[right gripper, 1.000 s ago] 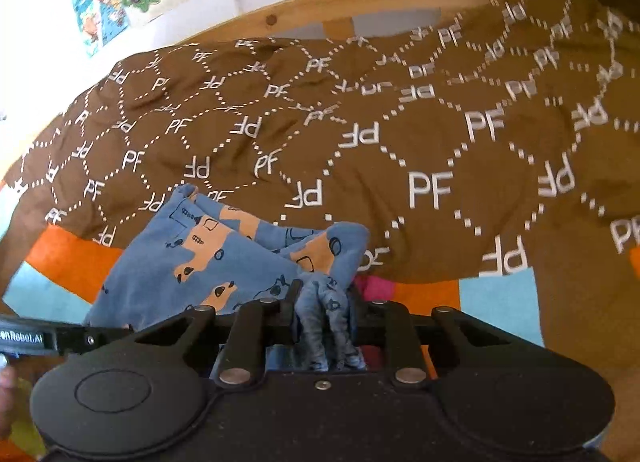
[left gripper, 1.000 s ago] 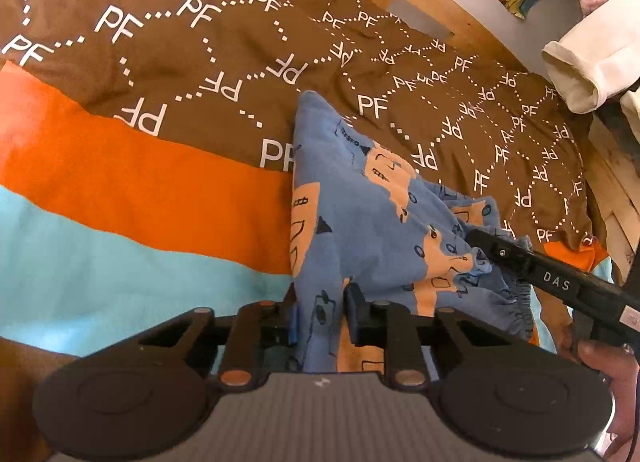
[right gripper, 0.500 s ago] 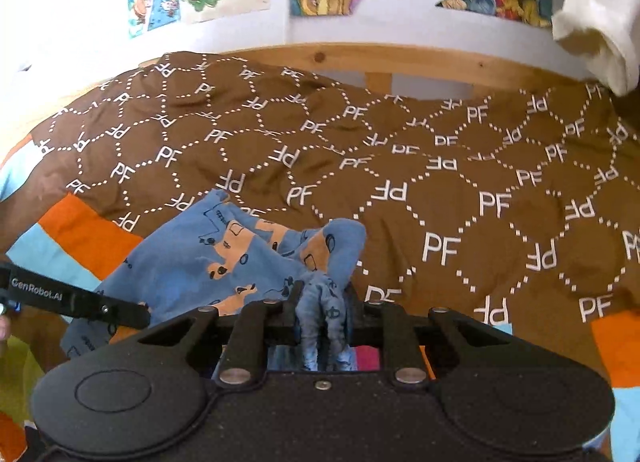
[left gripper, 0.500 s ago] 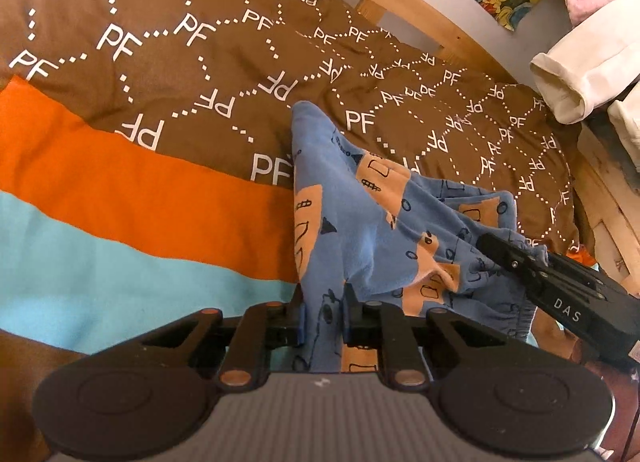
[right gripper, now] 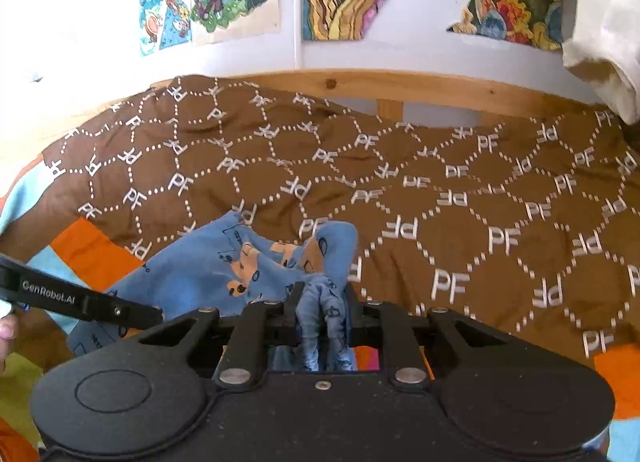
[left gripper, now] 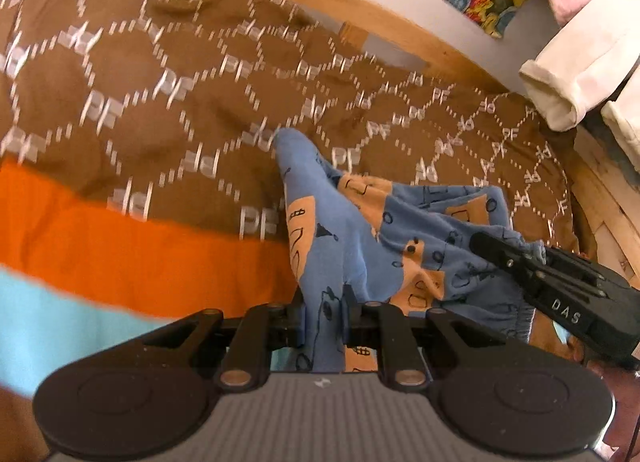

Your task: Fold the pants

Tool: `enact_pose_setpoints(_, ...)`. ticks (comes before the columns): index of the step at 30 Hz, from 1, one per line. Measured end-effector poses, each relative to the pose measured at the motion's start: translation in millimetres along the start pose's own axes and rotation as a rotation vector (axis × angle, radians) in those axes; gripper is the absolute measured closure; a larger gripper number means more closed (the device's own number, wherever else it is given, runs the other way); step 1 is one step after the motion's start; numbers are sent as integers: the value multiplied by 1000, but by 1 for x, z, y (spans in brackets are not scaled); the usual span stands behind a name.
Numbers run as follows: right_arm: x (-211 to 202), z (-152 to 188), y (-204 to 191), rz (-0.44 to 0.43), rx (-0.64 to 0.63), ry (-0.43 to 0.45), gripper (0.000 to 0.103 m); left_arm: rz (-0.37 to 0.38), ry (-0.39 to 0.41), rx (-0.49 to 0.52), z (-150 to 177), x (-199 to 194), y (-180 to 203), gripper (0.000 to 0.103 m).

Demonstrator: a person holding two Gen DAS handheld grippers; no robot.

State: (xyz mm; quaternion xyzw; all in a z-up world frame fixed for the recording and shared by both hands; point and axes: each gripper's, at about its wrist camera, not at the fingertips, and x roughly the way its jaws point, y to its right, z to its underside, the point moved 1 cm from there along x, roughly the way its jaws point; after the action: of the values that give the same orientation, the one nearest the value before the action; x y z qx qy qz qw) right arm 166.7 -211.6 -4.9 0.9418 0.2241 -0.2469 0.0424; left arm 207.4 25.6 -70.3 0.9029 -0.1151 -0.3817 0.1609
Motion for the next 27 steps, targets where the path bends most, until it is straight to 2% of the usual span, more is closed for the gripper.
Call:
enact_pose_setpoints(5,12,-23,10,-15,-48,35,85,-14,49,57,-30,4,11,86)
enact_pose_setpoints(15,55,-81,46,-1,-126,88,85,1,119,53,-92,39,22,86)
enact_pose_setpoints(21,85,-95,61,-12,-133,61,85,-11,106,18,-110,61,11,86)
enact_pose_setpoints(27,119,-83,69,-19,-101,-12,85,-49,44,-28,-105,90,-7,86)
